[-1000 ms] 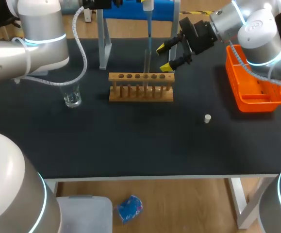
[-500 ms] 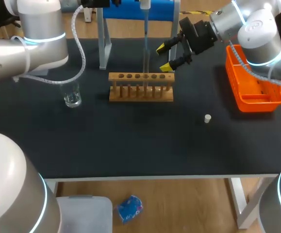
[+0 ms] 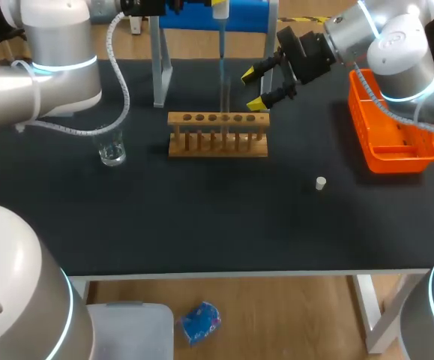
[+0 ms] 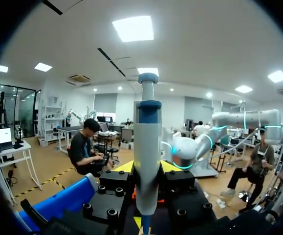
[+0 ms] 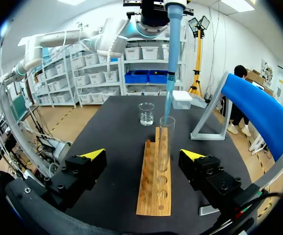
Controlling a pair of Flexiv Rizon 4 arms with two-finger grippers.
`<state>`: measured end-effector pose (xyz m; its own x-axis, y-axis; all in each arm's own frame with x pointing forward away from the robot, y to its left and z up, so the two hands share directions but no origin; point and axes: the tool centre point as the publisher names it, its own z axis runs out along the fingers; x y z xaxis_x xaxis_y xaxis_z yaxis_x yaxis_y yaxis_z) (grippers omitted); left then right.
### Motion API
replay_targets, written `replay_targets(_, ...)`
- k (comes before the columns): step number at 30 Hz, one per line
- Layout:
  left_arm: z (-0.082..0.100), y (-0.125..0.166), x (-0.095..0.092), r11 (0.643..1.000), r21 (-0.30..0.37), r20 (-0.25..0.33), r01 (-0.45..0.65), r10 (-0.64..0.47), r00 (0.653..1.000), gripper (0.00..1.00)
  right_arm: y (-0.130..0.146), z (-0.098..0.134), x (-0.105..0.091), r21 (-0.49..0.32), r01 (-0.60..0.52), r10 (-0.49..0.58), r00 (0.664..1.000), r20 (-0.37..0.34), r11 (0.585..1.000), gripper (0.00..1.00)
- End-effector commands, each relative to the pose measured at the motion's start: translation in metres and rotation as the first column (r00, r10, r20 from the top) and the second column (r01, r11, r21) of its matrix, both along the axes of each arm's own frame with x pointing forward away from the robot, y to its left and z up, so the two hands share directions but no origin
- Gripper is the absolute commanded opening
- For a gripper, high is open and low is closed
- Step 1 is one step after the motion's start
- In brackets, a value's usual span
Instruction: Invert the test tube, pick up the pipette, mount the tip to pipette, aspirate from beaker and dispense into the tube, eject the tip, return the pipette, and cap with the stopper.
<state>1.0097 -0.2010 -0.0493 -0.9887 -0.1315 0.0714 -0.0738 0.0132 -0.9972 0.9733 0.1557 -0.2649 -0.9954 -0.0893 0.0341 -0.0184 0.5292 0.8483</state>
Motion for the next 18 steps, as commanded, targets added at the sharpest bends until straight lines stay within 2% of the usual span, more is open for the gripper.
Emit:
replay_targets(1,-0.0008,-0.0039,-0.0019,1.0,-0.005,0.005,0.001,-0.001,1.0,0.0,0.0003,-0.0003,0.0003,-0.001,0.0,0.0,1.0,0.0,1.0,1.0)
replay_targets(18,-0.0082,-0.0087,0.0015,1.0,-0.001,0.005,0.017,-0.017,1.0,0.0,0.0003,-0.0003,0.0003,-0.001,0.0,0.0,1.0,0.0,1.0,1.0)
